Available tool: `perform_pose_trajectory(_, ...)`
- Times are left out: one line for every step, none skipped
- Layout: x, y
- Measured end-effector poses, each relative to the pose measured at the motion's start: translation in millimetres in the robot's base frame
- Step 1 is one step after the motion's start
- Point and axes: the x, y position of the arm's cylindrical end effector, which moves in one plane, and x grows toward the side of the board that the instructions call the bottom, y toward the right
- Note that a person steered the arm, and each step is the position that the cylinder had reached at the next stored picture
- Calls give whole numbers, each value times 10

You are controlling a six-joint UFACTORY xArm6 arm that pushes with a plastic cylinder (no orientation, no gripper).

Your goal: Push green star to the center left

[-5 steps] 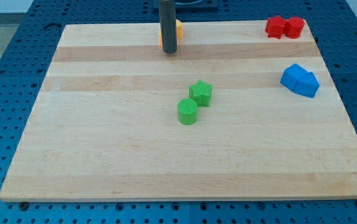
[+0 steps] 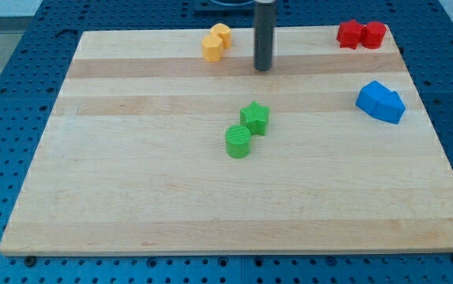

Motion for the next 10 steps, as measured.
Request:
perform_pose_trajectory(237, 385)
perform_pose_trajectory(660, 396)
perform_pose_trajectory(1135, 297)
perform_pose_trajectory(1316, -193)
perform_pose_trajectory(1316, -809)
perform_pose_trajectory(1316, -1482)
perform_pose_trajectory(1316, -1776)
perform_pose_trajectory(1316, -1503)
perform_pose_trajectory(1247, -1327)
perform_pose_trajectory(1158, -1402)
